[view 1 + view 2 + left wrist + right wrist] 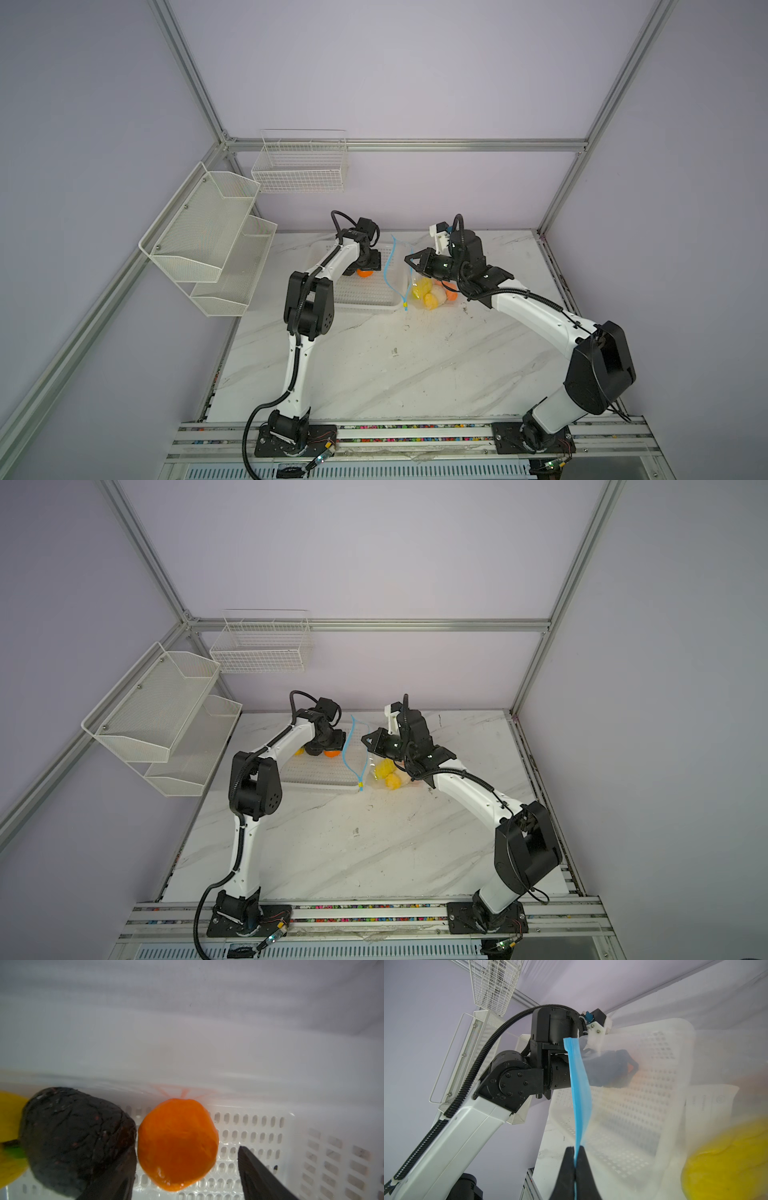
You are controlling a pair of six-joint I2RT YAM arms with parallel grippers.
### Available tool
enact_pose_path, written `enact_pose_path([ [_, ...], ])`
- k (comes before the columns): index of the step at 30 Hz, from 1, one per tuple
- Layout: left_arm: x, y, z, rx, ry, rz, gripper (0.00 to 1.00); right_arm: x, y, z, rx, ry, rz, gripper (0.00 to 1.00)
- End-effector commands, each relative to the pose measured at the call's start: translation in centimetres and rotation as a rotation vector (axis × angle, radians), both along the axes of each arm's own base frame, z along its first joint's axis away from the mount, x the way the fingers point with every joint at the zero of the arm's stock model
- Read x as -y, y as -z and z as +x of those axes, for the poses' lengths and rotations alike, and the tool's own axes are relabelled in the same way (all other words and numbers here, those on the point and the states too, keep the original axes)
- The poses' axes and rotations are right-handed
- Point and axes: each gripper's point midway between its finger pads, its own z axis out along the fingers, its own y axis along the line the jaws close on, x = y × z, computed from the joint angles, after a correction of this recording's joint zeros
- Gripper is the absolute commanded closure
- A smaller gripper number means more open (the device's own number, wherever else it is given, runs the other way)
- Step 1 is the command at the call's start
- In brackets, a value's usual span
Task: Place the food in the zip-top bag and seal the zipper
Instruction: 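Lower the left gripper onto the orange in the basket and close it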
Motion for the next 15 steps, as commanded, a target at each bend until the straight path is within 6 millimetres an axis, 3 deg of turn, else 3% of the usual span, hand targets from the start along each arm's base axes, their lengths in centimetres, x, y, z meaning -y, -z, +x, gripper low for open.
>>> enact_pose_path([
  [1,0.3,-3.3,2.1,0.097,0.004,-0.011,0.23,0.0,-1.0,-0.3,0.027,-0.005,0.026,1.00],
  [15,-0.3,-0.8,3.0,0.076,-0.014,0.035,0.22,0.1,-1.1,-0.3,0.026,-0.002,0.025,1.00],
])
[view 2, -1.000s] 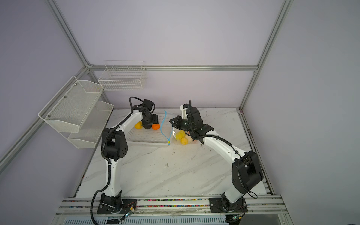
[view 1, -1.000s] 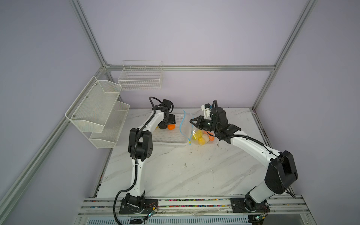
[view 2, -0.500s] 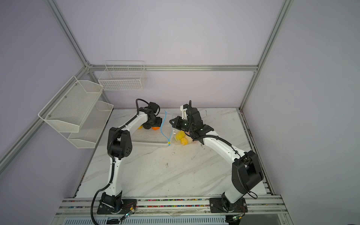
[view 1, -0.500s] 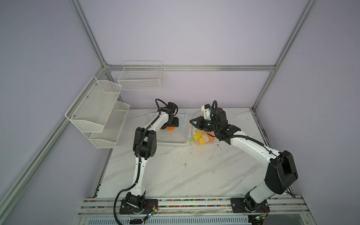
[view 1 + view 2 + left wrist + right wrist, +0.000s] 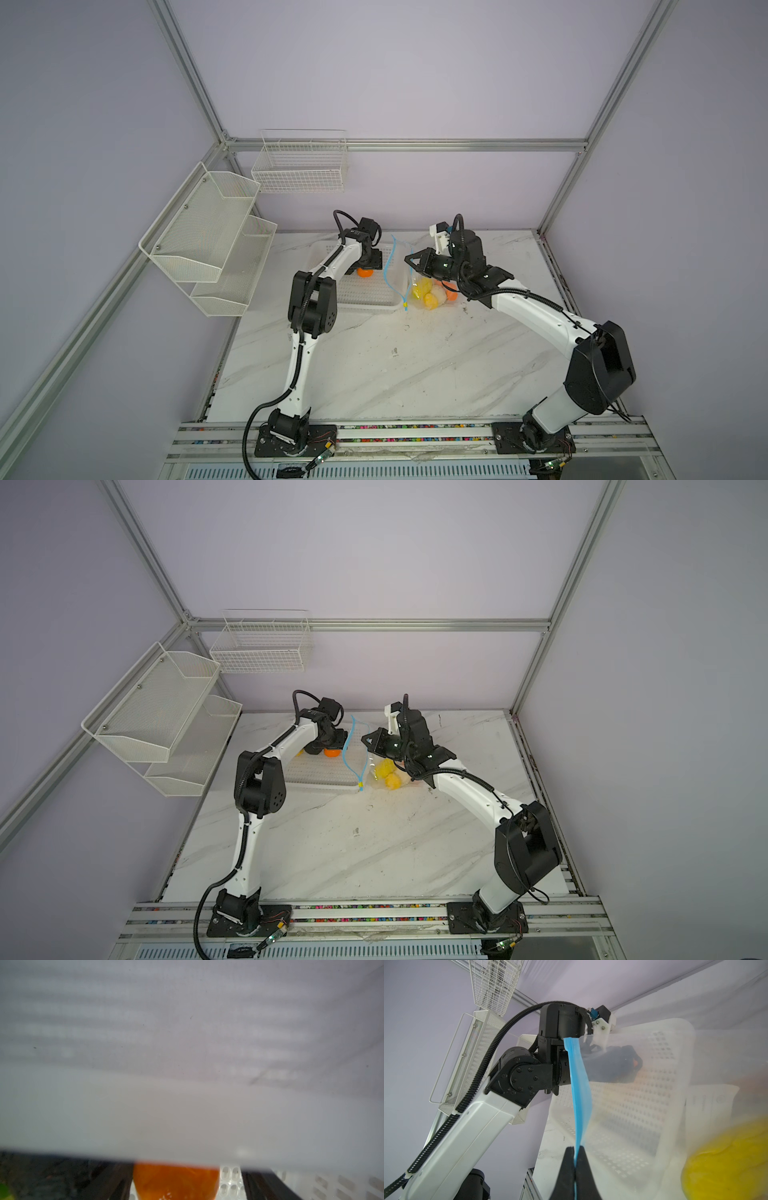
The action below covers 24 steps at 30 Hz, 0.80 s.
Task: Place the food in the zip-top bag and seal the zipper
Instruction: 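Lower the left gripper onto the orange in the basket and close it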
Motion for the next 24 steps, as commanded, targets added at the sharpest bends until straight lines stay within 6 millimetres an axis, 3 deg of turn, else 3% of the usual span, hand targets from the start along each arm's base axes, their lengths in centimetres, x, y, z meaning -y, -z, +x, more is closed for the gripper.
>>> enact_pose_path([
  [1,-0.2,-1.6,1.6,0.058,-0.002,0.010,0.22,0.1,-1.0,-0.3,0.025,-0.002,0.024,1.00],
  [13,-0.2,-0.7,1.4,0.035,-0.006,0.005,0.32,0.0,-0.9,-0.2,0.024,-0.001,0.023,1.00],
  [24,-0.2,-2.1,0.5,0.038,-0.014,-0.023,0.39,0.1,-1.1,-0.2,0.027,0.000,0.024,1.00],
])
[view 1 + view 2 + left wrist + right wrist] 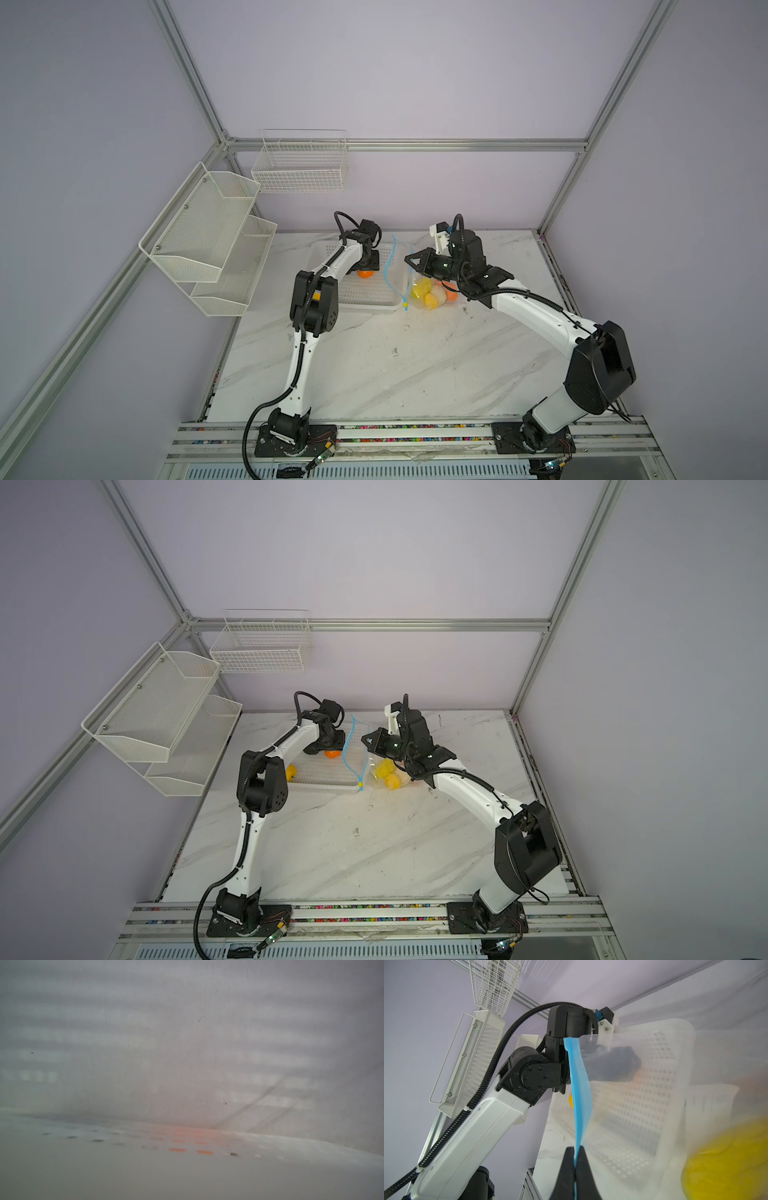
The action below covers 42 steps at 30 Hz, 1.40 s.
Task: Place the food in the zip-top bag and seal the zipper
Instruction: 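Lower the left gripper onto the orange in the basket and close it, then lift the orange with the left gripper and carry it to the bag mouth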
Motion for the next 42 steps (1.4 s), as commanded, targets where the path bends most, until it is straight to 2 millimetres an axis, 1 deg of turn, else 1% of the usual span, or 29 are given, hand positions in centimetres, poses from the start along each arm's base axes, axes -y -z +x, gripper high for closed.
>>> enact_pose_path([
  [1,0.1,-3.4,0.0,0.043,-0.009,-0.044,0.39,0.1,-1.0,-0.2,0.026,-0.001,0.023,1.00],
  [7,0.3,-5.6,-1.3,0.053,-0.023,-0.095,0.44,0.1,-1.1,-0.3,0.030,-0.003,0.025,1.00],
  [11,0.5,-7.3,-2.3,0.069,-0.031,-0.135,0.45,0.0,-1.1,-0.3,0.032,-0.004,0.025,1.00],
  [14,0.5,-8.2,-3.1,0.079,-0.035,-0.155,0.45,0.1,-1.3,-0.3,0.034,-0.003,0.027,1.00],
  [17,0.5,-8.7,-4.2,0.077,-0.035,-0.172,0.46,0.2,-1.4,-0.5,0.036,-0.002,0.028,1.00],
  [21,0.7,-10.0,-5.9,0.087,-0.024,-0.216,0.46,0.3,-1.3,-0.5,0.032,0.002,0.023,1.00],
  [27,0.3,-13.8,-9.0,0.148,-0.009,-0.268,0.46,0.4,-1.4,-0.3,0.036,0.012,0.022,1.00],
  [30,0.4,-15.2,-10.4,0.165,0.000,-0.305,0.46,0.3,-1.2,-0.2,0.033,0.013,0.019,1.00],
  [36,1.2,-17.7,-12.9,0.192,0.034,-0.370,0.46,0.2,-1.3,-0.1,0.031,0.008,0.020,1.00],
  [42,1.0,-20.8,-15.2,0.254,0.093,-0.390,0.46,0.2,-1.8,-0.1,0.033,0.010,0.020,1.00],
])
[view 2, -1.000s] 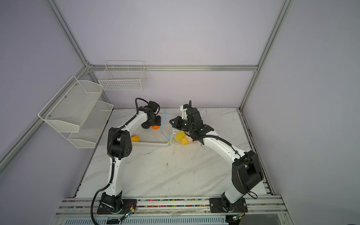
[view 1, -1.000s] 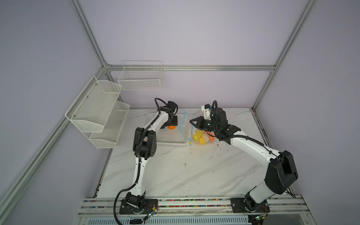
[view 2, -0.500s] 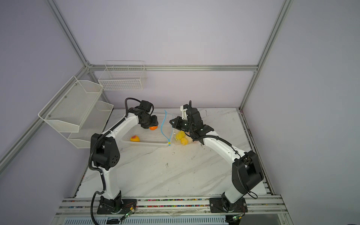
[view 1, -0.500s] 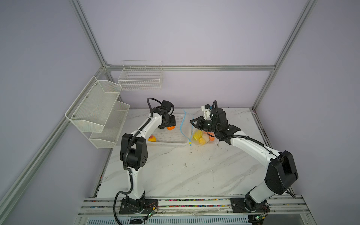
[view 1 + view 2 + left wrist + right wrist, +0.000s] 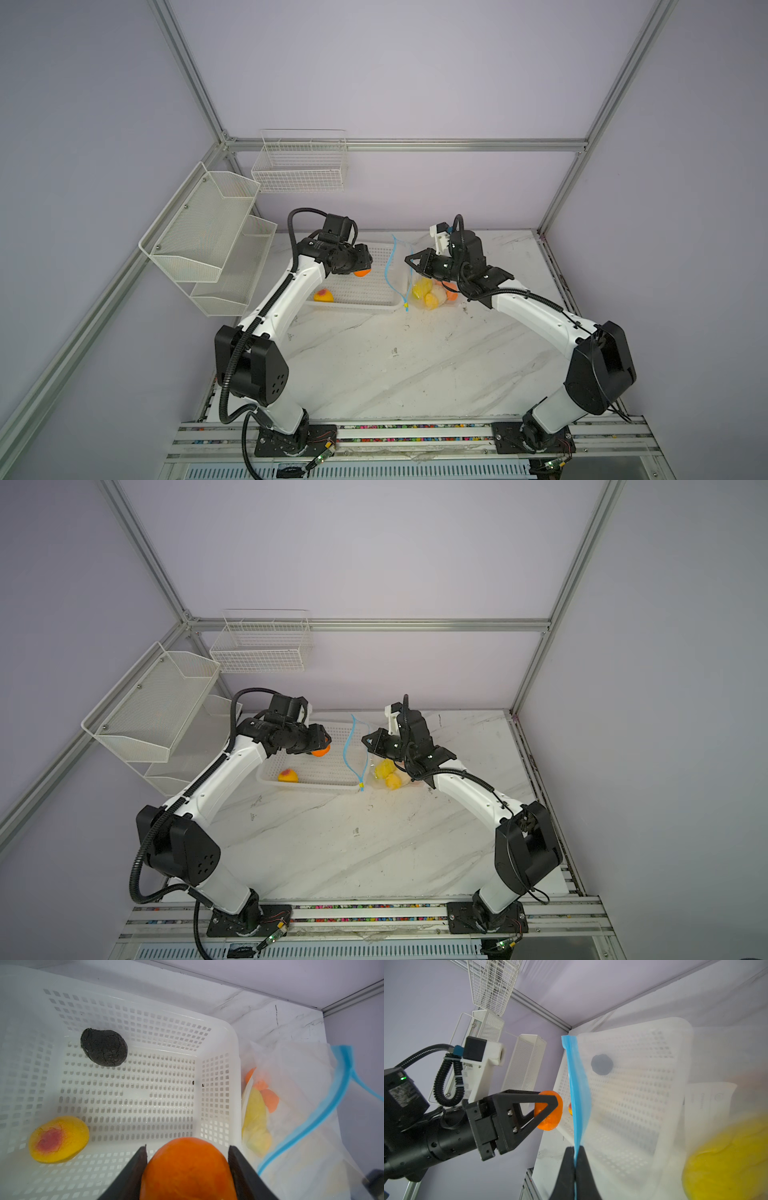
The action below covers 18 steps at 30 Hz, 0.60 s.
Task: Place the food in the zip-top bag and seal the zipper
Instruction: 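Lift the orange with the left gripper and carry it to the bag mouth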
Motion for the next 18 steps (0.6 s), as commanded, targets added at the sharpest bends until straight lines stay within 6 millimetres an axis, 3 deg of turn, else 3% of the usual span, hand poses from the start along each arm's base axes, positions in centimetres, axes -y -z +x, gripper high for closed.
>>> enact_pose_path([
  [1,0.6,-2.5,-1.6,0.063,0.053,-0.044,0.46,0.1,-2.0,0.0,0.036,0.011,0.025,1.00],
  [10,3.6,-6.5,-3.7,0.105,0.125,-0.161,0.46,-0.3,-2.2,0.3,0.042,0.002,0.029,1.00],
  [18,7.0,-6.6,-3.8,0.094,0.199,-0.237,0.47,-0.4,-2.8,0.4,0.050,0.002,0.035,1.00],
])
